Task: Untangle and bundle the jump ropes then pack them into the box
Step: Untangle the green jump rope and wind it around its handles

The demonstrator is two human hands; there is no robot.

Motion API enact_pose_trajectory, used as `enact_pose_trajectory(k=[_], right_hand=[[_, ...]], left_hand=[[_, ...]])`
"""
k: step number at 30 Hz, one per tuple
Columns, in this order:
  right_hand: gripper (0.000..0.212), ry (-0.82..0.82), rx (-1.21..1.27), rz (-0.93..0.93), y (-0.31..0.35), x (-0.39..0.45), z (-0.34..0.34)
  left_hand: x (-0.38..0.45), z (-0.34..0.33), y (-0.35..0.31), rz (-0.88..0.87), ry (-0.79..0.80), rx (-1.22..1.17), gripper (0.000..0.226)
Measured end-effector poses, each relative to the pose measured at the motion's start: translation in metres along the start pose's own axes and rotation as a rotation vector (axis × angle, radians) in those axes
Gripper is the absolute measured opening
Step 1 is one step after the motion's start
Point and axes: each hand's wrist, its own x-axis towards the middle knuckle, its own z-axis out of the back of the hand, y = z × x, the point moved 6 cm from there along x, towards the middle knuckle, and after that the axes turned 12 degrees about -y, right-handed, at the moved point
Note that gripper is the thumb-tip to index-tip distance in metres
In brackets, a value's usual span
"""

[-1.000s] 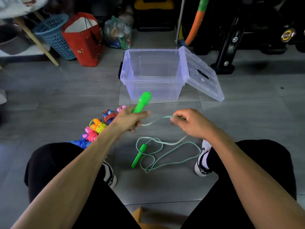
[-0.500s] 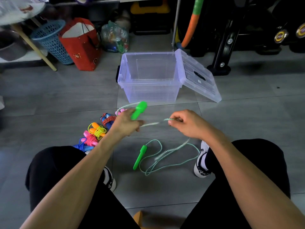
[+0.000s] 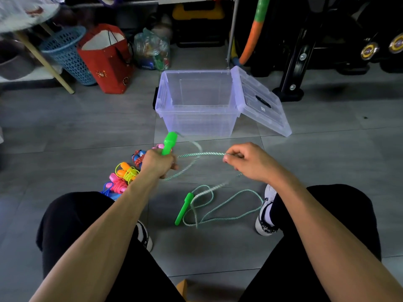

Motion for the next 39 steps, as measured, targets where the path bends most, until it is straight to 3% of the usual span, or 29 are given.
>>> enact_pose_trajectory(k=[3,6,9,11,14,16,18,21,25,28,31,37,39], right_hand=[[0.018,0.049,-0.046,0.029,0.005,0.0,-0.011],[0.023,0.086,-0.063,0.066,0.014,0.002,-0.022],[0.026,0.056,-0.032,0.062,0.017,0.004,-0.021],[0.023,0.015,-0.015,0.041,0.016,0.003,-0.015],[0.022,-0.044,-0.014,0.007,0.009,0.003,0.0],[0.024,-0.073,-0.002,-0.01,0.003,0.003,0.009],[0.023,-0.088,0.017,-0.012,-0.001,0.003,0.014],[0.022,-0.056,0.008,0.022,0.001,0.002,0.007],[0.025,0.036,-0.019,0.061,0.012,0.002,-0.012],[0.028,-0.011,0.016,0.07,0.018,0.002,-0.009],[0.025,-0.074,0.095,0.043,0.018,0.003,0.001],[0.028,0.081,0.067,0.054,0.019,0.0,-0.013],[0.026,0.082,0.069,0.053,0.021,0.0,-0.014]], left_hand=[[-0.024,-0.02,-0.022,-0.097,0.201,-0.235,0.026],[-0.052,-0.035,-0.044,-0.267,0.312,-0.203,0.02],[-0.06,-0.045,-0.046,-0.225,0.434,-0.22,0.013],[-0.048,-0.042,-0.042,-0.171,0.367,-0.165,0.02],[-0.012,-0.022,-0.025,-0.067,0.118,-0.044,0.018],[0.004,-0.006,-0.012,-0.082,-0.029,0.109,0.022],[0.008,-0.002,-0.006,-0.137,-0.072,0.21,0.027],[-0.018,-0.017,-0.023,-0.236,0.072,0.024,0.029],[-0.061,-0.038,-0.051,-0.407,0.323,-0.11,0.004],[-0.055,-0.037,-0.048,-0.436,0.298,0.037,0.013],[-0.049,-0.03,-0.048,-0.439,0.252,-0.026,0.009],[-0.072,-0.035,-0.056,-0.58,0.445,-0.149,0.015],[-0.068,-0.034,-0.054,-0.57,0.38,-0.152,0.006]])
